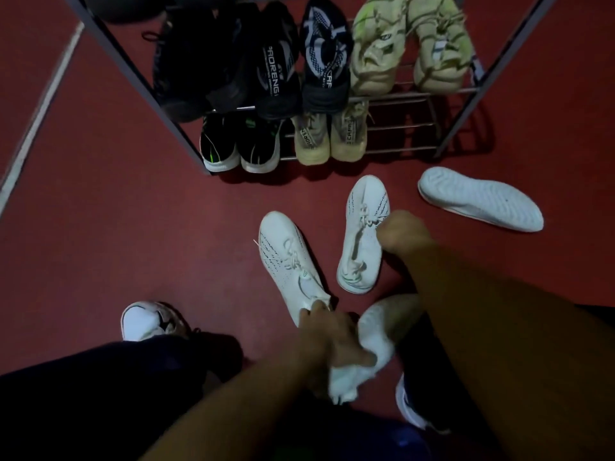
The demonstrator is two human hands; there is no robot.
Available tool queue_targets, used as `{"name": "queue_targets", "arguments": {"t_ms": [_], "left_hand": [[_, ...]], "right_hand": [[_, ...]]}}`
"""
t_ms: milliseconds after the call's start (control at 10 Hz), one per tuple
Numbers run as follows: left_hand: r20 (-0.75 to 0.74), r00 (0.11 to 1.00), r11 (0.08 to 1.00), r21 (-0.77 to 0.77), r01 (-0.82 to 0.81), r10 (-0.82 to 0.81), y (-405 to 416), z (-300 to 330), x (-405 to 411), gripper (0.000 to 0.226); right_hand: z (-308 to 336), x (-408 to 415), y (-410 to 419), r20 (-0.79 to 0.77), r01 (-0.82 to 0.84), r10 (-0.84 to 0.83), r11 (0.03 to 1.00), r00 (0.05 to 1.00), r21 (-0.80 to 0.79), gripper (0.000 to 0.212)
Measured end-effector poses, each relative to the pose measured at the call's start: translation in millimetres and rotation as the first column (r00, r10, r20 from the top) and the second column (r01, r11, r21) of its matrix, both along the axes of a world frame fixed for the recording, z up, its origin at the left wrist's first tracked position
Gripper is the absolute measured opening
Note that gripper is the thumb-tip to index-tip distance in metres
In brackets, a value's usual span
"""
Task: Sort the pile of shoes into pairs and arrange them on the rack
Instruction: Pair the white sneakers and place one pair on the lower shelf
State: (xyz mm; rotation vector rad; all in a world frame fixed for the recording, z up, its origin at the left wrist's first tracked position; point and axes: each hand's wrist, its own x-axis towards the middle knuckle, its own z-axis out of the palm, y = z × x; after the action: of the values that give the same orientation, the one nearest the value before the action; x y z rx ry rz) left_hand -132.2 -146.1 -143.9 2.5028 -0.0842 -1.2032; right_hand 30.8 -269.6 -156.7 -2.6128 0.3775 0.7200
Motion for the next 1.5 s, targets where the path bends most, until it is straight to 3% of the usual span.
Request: {"name": "queue_targets", "arguments": {"t_ms": [100, 200, 300, 400, 500, 600, 700, 800, 900, 1000, 1100, 1200, 1300, 1400, 1500], "left_hand": [[-0.427, 0.847, 0.819, -0.327, -0.472, 0.317, 51.8, 26.5, 39.8, 0.06], [-0.615, 0.592, 0.444, -0.397, -0.803, 0.521, 91.9, 45.5, 59.3, 0.04], [-0.667, 0.418, 0.132, -0.436, -0.89, 0.616, 109.8, 40.9, 61.8, 0.04], [-0.759, 0.202, -0.089, -0.324, -0.942, 0.62, 114.4, 29.9, 48.4, 0.044], [-0.449, 0.134, 0.044, -0.206, -0.978, 0.883, 114.6, 2.6, 27.8, 0.032], [-0.151, 0.177, 0.149, -0.185, -0.971, 0.972, 114.7, -4.8, 9.7, 0.036], [-0.385, 0.228, 0.159, -0.203, -0.966, 0.894, 115.4, -0.9, 1.8, 0.033], [-0.427, 0.243, 0.195, -0.153, -0.969, 0.871, 114.8, -2.9, -3.6, 0.031], [-0.461, 0.142, 0.089, -0.134, -0.987, 0.876, 120.3, -5.9, -4.1, 0.032], [-0.516, 0.139, 0.019, -0.232, -0.973, 0.845, 126.3, 2.9, -11.4, 0.034], [-0.502, -0.056, -0.262, -0.349, -0.9, 0.863, 141.8, -4.1, -15.0, 0.03], [-0.409, -0.146, -0.295, -0.331, -0.896, 0.901, 147.9, -10.9, -19.2, 0.026], [-0.225, -0.137, -0.184, -0.202, -0.962, 0.965, 153.3, -17.5, -31.2, 0.037], [0.025, 0.15, 0.152, -0.075, -0.986, 0.988, 153.0, -32.6, -43.4, 0.044], [0.064, 0.207, 0.21, -0.051, -0.976, 0.976, 143.6, -43.4, -38.1, 0.054]], "right_hand": [[10.6, 12.1, -6.4, 0.006, 0.176, -0.176, 0.984, 0.984, 0.009, 0.034], [16.9, 15.9, -4.4, -0.02, 0.266, -0.268, 0.944, 0.963, 0.193, 0.035], [12.4, 6.7, 9.5, -0.207, 0.359, -0.297, 0.832, 0.932, 0.422, 0.02], [1.5, -5.6, 20.9, -0.236, 0.157, -0.074, 0.922, 0.969, 0.353, 0.024], [-2.9, -8.8, 25.2, -0.161, -0.107, 0.146, 0.968, 0.976, 0.227, 0.027], [3.0, -11.4, 26.3, -0.134, -0.258, 0.274, 0.958, 0.952, 0.127, 0.02], [3.2, -12.3, 28.4, -0.111, -0.28, 0.29, 0.955, 0.951, 0.097, 0.025], [10.1, -17.7, 37.9, -0.169, -0.207, 0.231, 0.967, 0.958, 0.148, 0.017], [20.7, -27.9, 51.3, -0.279, -0.033, 0.127, 0.947, 0.952, 0.32, 0.026], [27.1, -39.0, 69.9, -0.495, -0.004, 0.198, 0.931, 0.846, 0.366, 0.025], [21.9, -56.2, 82.8, -0.652, -0.109, 0.294, 0.945, 0.699, 0.309, 0.021], [22.4, -73.7, 89.7, -0.634, -0.252, 0.348, 0.937, 0.69, 0.24, 0.039], [23.4, -77.6, 92.0, -0.522, -0.387, 0.429, 0.901, 0.737, 0.194, 0.035], [20.3, -73.8, 85.1, -0.37, -0.315, 0.339, 0.941, 0.865, 0.125, 0.034], [14.1, -56.6, 65.7, 0.036, 0.034, -0.034, 0.999, 0.999, 0.022, 0.05]]}}
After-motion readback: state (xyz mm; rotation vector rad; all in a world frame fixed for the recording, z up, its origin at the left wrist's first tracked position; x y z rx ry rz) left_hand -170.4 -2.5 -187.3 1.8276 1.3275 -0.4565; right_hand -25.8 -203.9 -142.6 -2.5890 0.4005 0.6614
